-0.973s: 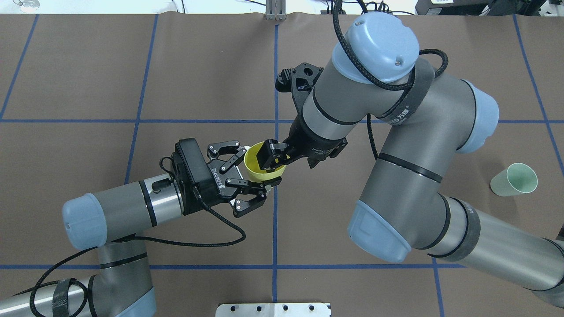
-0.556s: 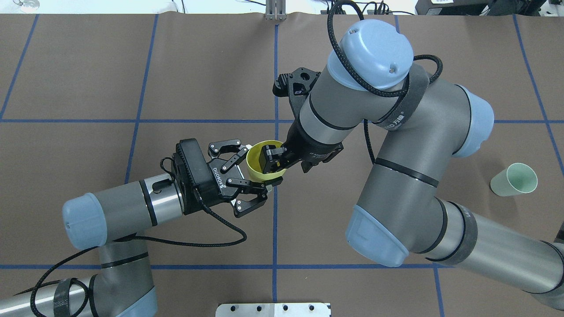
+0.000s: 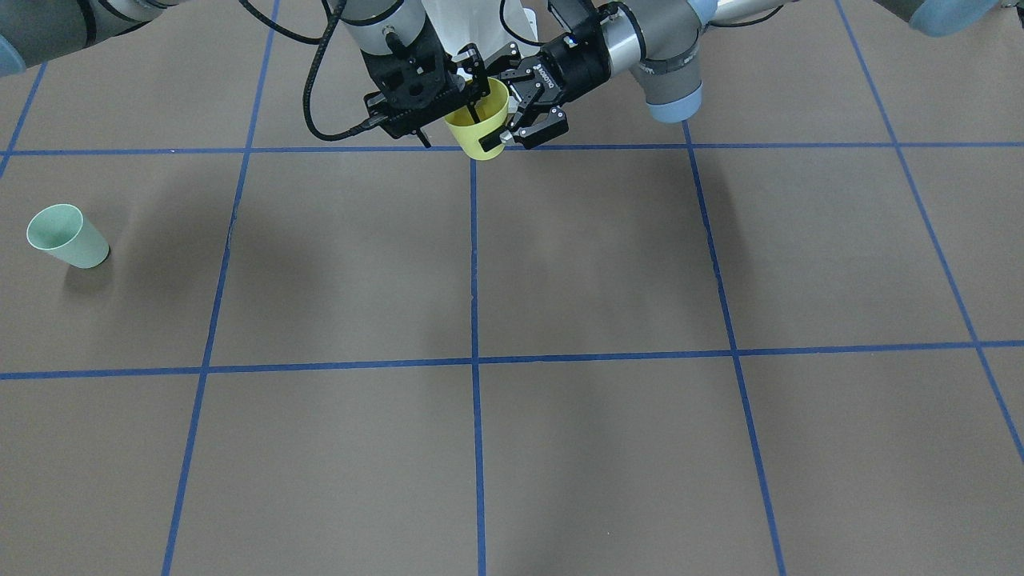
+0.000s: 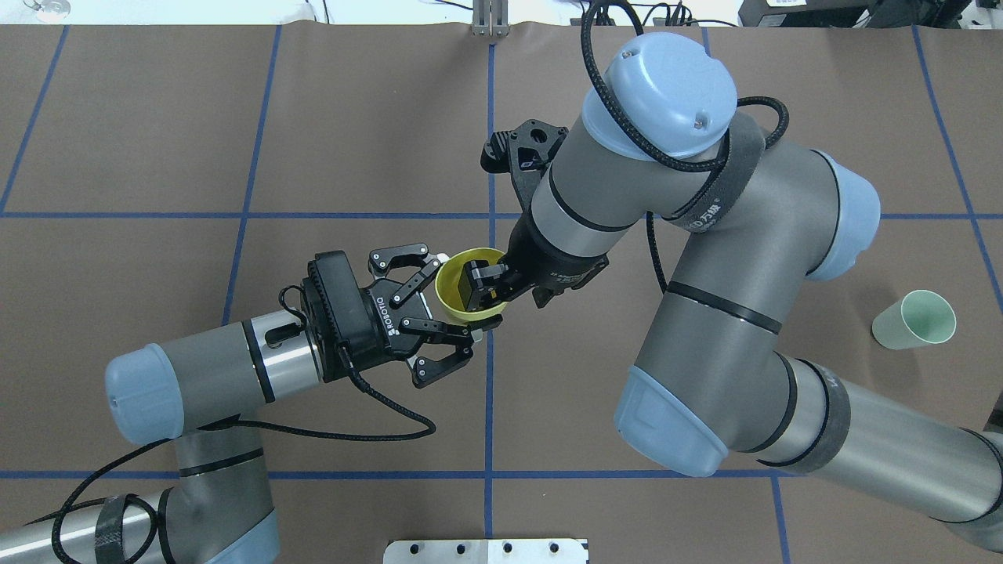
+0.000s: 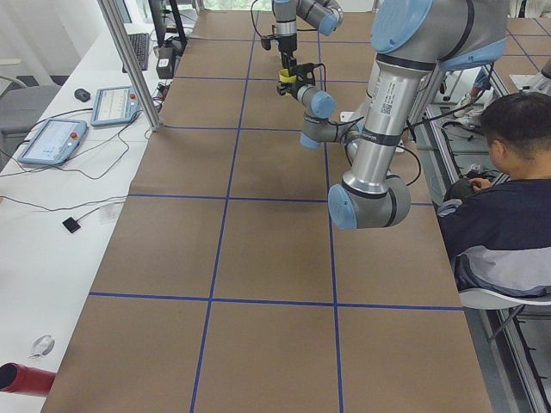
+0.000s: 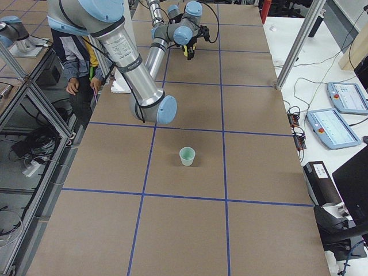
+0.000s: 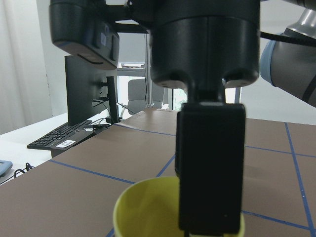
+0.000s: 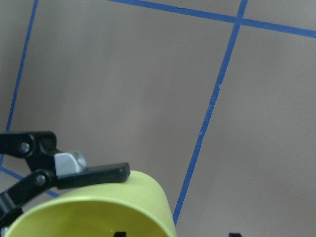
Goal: Transfer and stack yellow cup on green cup
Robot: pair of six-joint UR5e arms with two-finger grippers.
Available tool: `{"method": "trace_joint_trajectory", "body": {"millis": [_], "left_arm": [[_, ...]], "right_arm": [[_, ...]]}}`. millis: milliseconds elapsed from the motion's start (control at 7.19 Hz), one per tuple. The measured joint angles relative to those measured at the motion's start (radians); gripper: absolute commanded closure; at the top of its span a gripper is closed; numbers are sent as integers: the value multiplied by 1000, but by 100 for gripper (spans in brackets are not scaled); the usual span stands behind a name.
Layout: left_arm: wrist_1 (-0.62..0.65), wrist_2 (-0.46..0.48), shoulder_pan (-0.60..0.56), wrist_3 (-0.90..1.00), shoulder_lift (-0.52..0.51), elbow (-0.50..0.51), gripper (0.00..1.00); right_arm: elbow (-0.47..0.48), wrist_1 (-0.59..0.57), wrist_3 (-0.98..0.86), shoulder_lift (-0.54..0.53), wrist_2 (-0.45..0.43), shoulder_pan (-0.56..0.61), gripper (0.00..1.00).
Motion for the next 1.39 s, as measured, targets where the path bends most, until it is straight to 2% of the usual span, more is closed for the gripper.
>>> {"method": "trace_joint_trajectory", "body": {"millis": [139,278,556,1390], "left_arm": [[-1,0,0,10,2,0,69],[-1,0,1,14,4,1,53],[-1,0,1,18,8,2,1],[0,0,2,17,12,15,1]], "right_arm": [[1,0,-6,1,2,1,84],[3,0,-8,3,3,2,100],[16,1,-10,12,-3,3,100],[21,0,-7,-20,-13,32,100]]}}
